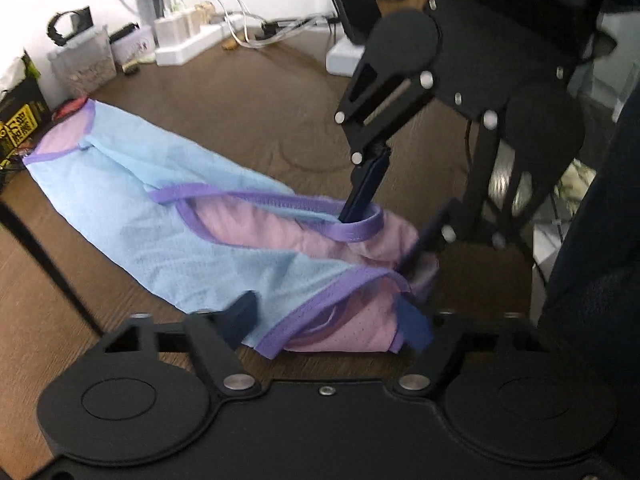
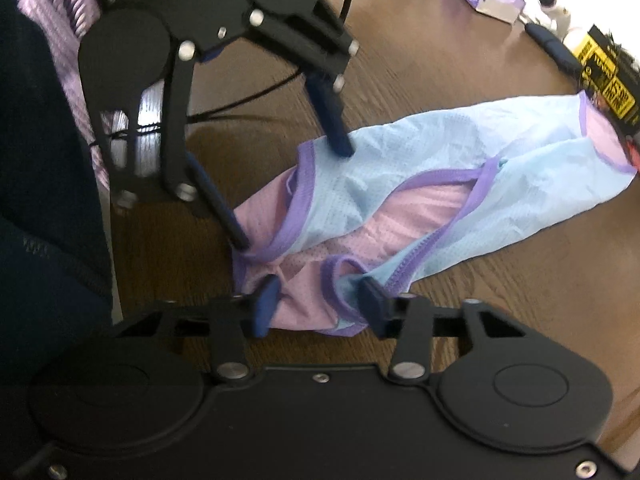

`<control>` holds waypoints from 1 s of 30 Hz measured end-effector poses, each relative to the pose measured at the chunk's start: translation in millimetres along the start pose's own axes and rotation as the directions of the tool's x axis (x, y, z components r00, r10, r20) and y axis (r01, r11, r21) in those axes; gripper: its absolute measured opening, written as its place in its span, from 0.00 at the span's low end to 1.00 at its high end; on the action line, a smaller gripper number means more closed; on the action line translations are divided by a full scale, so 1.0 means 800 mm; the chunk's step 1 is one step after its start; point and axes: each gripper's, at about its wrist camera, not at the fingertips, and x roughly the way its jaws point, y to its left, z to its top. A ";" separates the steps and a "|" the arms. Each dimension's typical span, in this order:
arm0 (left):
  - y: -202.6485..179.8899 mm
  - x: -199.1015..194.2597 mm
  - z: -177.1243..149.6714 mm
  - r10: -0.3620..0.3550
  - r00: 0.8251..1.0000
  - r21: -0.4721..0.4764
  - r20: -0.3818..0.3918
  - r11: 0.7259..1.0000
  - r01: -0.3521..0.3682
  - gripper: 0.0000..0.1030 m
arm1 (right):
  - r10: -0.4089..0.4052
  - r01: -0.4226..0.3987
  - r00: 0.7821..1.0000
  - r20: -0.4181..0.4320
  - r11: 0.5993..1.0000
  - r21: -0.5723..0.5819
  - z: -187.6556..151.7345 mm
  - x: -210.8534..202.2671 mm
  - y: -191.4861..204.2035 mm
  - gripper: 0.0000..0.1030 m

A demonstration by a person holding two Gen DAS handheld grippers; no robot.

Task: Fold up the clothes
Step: 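Lift the trimmed end with the left gripper and fold it toward the purple-trimmed tip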

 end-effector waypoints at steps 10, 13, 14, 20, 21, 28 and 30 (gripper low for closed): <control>0.046 -0.032 0.017 -0.188 0.982 -0.145 -0.003 0.972 0.186 0.05 | 0.116 -0.117 0.993 0.030 0.993 0.028 0.020 -0.034 -0.020 0.08; 0.077 -0.051 0.029 -0.230 0.971 -0.199 0.068 0.951 0.239 0.05 | 0.147 -0.149 0.988 0.049 0.988 0.032 0.034 -0.051 -0.041 0.08; 0.097 -0.053 0.035 -0.209 0.973 -0.235 0.093 0.945 0.225 0.05 | 0.125 -0.127 0.990 0.061 0.991 0.034 0.040 -0.054 -0.054 0.08; 0.198 -0.043 0.055 -0.080 0.981 -0.436 0.177 0.887 0.151 0.05 | -0.061 0.045 0.992 0.109 0.989 0.139 0.067 -0.030 -0.155 0.08; 0.215 -0.039 0.058 -0.053 0.984 -0.468 0.173 0.874 0.129 0.05 | -0.076 0.059 0.991 0.109 0.987 0.152 0.071 -0.023 -0.170 0.08; 0.278 -0.008 0.068 0.058 0.994 -0.643 0.090 0.766 0.013 0.06 | -0.155 0.129 0.983 0.095 0.962 0.240 0.091 0.034 -0.240 0.25; 0.280 0.002 0.067 0.071 0.996 -0.671 0.051 0.741 -0.018 0.08 | -0.185 0.161 0.980 0.075 0.954 0.252 0.086 0.046 -0.244 0.34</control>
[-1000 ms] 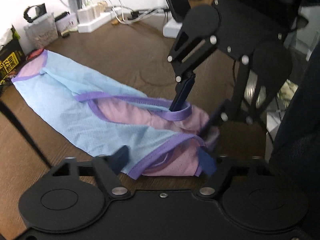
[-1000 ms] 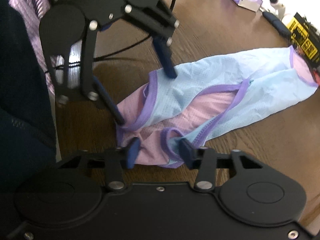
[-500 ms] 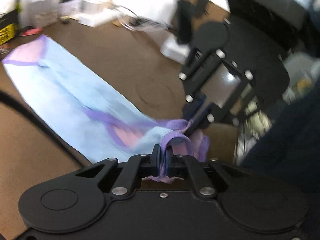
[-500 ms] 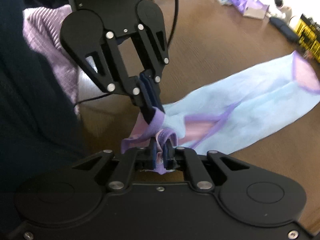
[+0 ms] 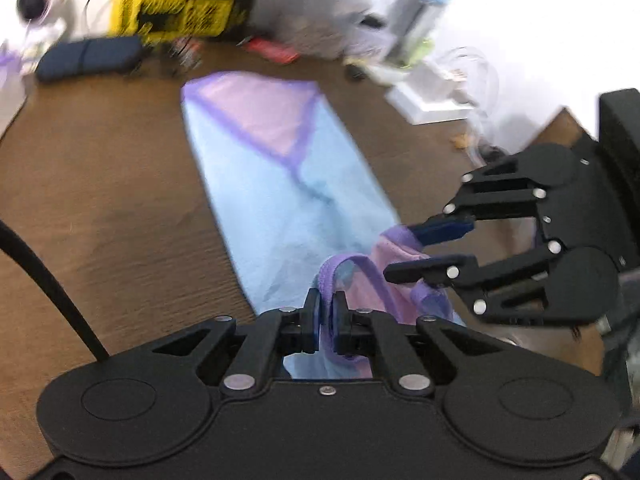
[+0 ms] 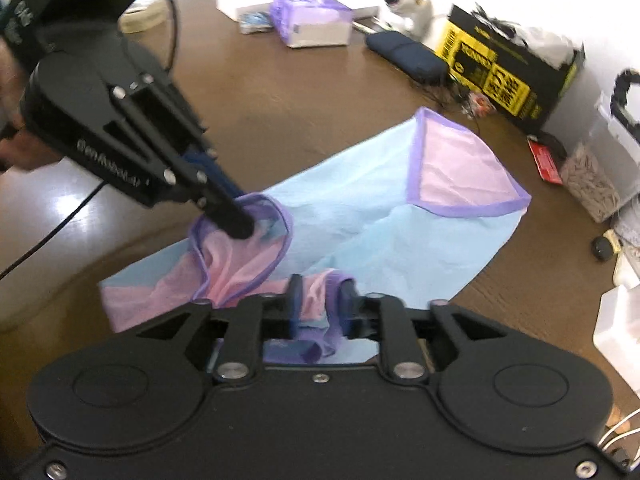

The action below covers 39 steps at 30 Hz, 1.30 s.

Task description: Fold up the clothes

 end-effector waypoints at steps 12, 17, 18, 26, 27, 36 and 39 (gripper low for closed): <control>-0.003 0.008 0.003 0.071 0.997 -0.046 0.008 0.996 -0.070 0.56 | 0.053 -0.040 0.997 0.054 0.973 -0.227 -0.041 -0.088 0.078 0.68; -0.010 -0.042 0.008 0.024 0.998 -0.076 0.064 0.997 -0.019 0.63 | 0.069 -0.081 0.996 -0.048 0.941 -0.328 -0.058 -0.039 0.111 0.49; -0.014 -0.052 0.005 0.026 0.997 -0.055 0.076 0.998 -0.021 0.66 | 0.067 -0.082 0.996 -0.055 0.939 -0.335 -0.059 -0.035 0.112 0.46; -0.114 -0.054 -0.112 0.138 0.989 0.632 0.047 0.763 -0.136 0.77 | 0.120 -0.129 0.991 -0.053 0.966 -0.223 -0.045 -0.020 0.080 0.11; -0.123 -0.048 -0.124 0.135 0.989 0.682 0.066 0.717 -0.144 0.77 | 0.128 -0.134 0.991 -0.045 0.970 -0.201 -0.044 -0.021 0.075 0.11; -0.124 0.008 -0.098 0.181 0.981 0.663 0.067 0.727 -0.179 0.21 | 0.143 -0.146 0.989 -0.035 0.981 -0.130 -0.041 -0.050 0.071 0.13; -0.104 0.011 -0.072 0.160 0.987 0.576 0.026 0.804 -0.146 0.15 | 0.019 -0.019 1.000 -0.004 0.982 -0.188 -0.046 -0.060 0.091 0.61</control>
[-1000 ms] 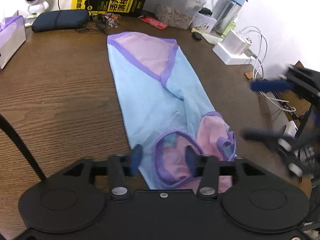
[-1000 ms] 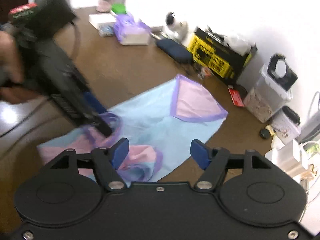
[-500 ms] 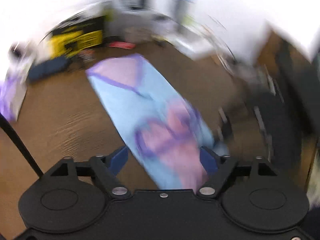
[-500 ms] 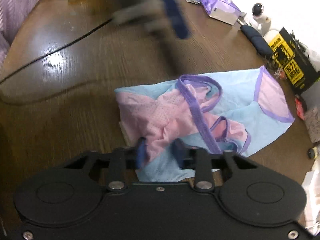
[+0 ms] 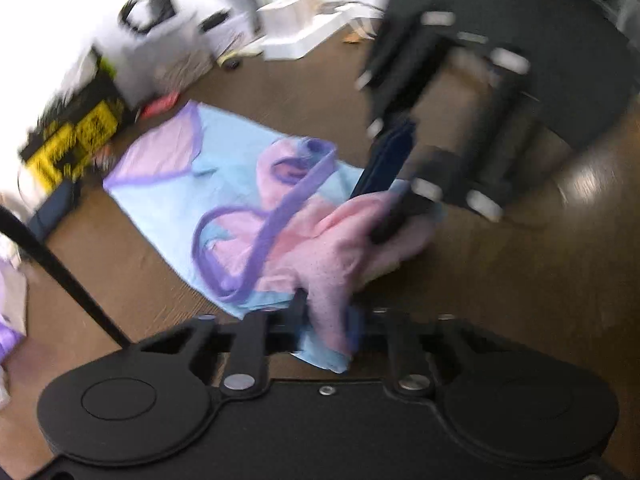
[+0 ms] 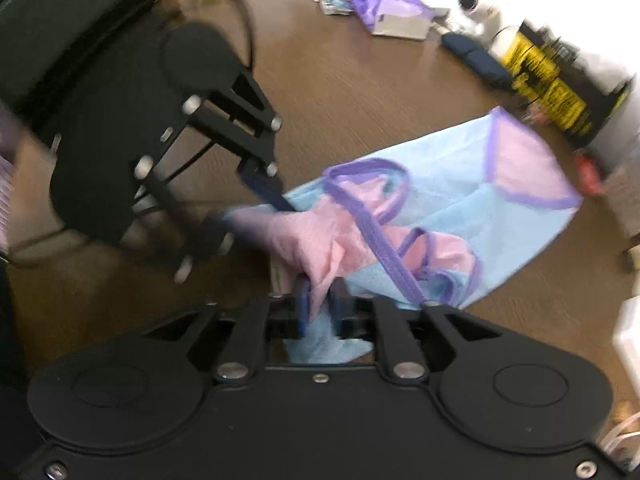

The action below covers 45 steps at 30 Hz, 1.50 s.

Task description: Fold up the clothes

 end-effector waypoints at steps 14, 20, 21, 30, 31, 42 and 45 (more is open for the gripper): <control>0.013 -0.032 0.007 -0.160 0.987 -0.013 -0.030 0.987 0.160 0.14 | -0.189 0.186 0.982 0.010 0.957 -0.223 -0.015 0.022 0.060 0.16; -0.013 -0.068 -0.019 -0.348 0.935 -0.046 -0.063 0.937 0.346 0.14 | 0.118 -0.121 0.992 -0.032 0.984 -0.130 -0.041 -0.046 0.085 0.13; -0.021 -0.078 -0.026 -0.397 0.915 -0.050 -0.073 0.918 0.394 0.14 | 0.161 -0.164 0.986 -0.036 0.980 -0.109 -0.044 -0.054 0.088 0.12; -0.029 -0.135 -0.023 -0.778 0.626 -0.205 -0.054 0.623 0.755 0.14 | 0.653 -0.656 0.750 0.104 0.714 0.243 -0.059 -0.121 0.051 0.11; -0.021 -0.133 -0.018 -0.778 0.627 -0.225 -0.038 0.618 0.753 0.14 | 0.639 -0.644 0.761 0.116 0.720 0.259 -0.060 -0.119 0.037 0.11; -0.059 -0.124 -0.048 -0.474 0.881 -0.075 -0.006 0.878 0.472 0.80 | 0.248 -0.247 0.969 -0.017 0.953 -0.173 -0.076 -0.118 0.141 0.79; -0.093 -0.125 -0.067 -0.459 0.888 0.006 -0.016 0.888 0.459 0.82 | 0.184 -0.177 0.983 0.000 0.951 -0.253 -0.088 -0.103 0.176 0.77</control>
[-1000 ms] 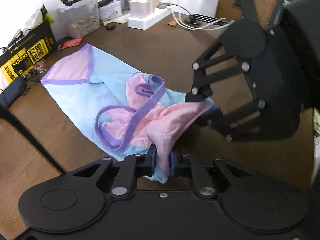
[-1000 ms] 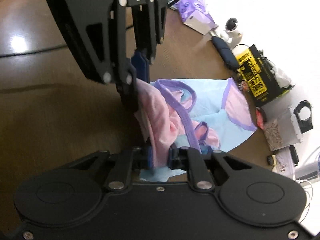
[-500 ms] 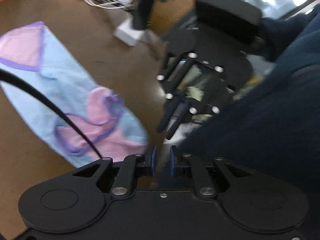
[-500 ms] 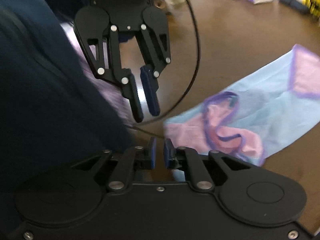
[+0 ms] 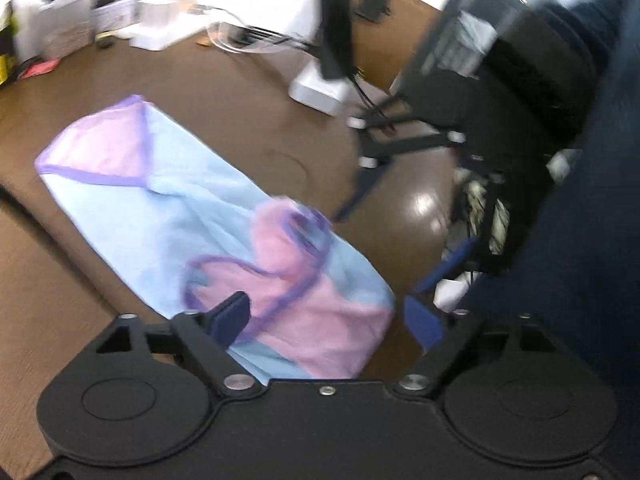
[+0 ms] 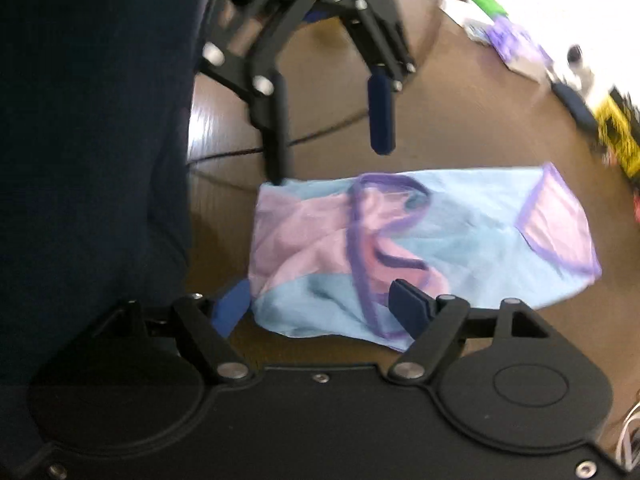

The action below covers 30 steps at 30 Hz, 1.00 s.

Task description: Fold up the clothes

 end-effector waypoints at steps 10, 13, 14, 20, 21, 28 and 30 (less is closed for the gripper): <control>-0.031 0.022 -0.020 0.083 0.996 0.150 0.016 0.985 -0.085 0.82 | 0.090 -0.085 0.996 -0.022 0.982 0.170 0.000 0.048 -0.041 0.14; -0.045 0.031 -0.028 0.141 0.987 0.287 0.073 0.945 -0.156 0.82 | 0.138 -0.150 0.989 0.059 0.900 0.410 -0.006 0.040 -0.101 0.11; -0.049 0.037 -0.031 0.176 0.980 0.341 0.093 0.919 -0.197 0.82 | 0.153 -0.179 0.984 0.092 0.858 0.481 -0.011 0.037 -0.121 0.11; -0.039 0.072 -0.038 0.303 0.950 0.441 0.082 0.843 -0.307 0.81 | 0.218 -0.293 0.956 0.196 0.701 0.650 -0.037 0.042 -0.187 0.11; -0.032 0.074 -0.035 0.302 0.950 0.430 0.075 0.850 -0.304 0.74 | 0.221 -0.300 0.954 0.203 0.688 0.660 -0.039 0.042 -0.191 0.11; 0.058 0.058 0.013 0.156 0.988 0.062 0.004 0.986 -0.156 0.15 | 0.008 -0.076 0.995 0.104 0.734 0.675 -0.021 0.019 -0.181 0.65; 0.083 0.052 0.020 0.102 0.995 -0.043 -0.004 0.994 -0.102 0.14 | -0.120 0.064 0.991 0.053 0.797 0.601 -0.007 0.007 -0.157 0.86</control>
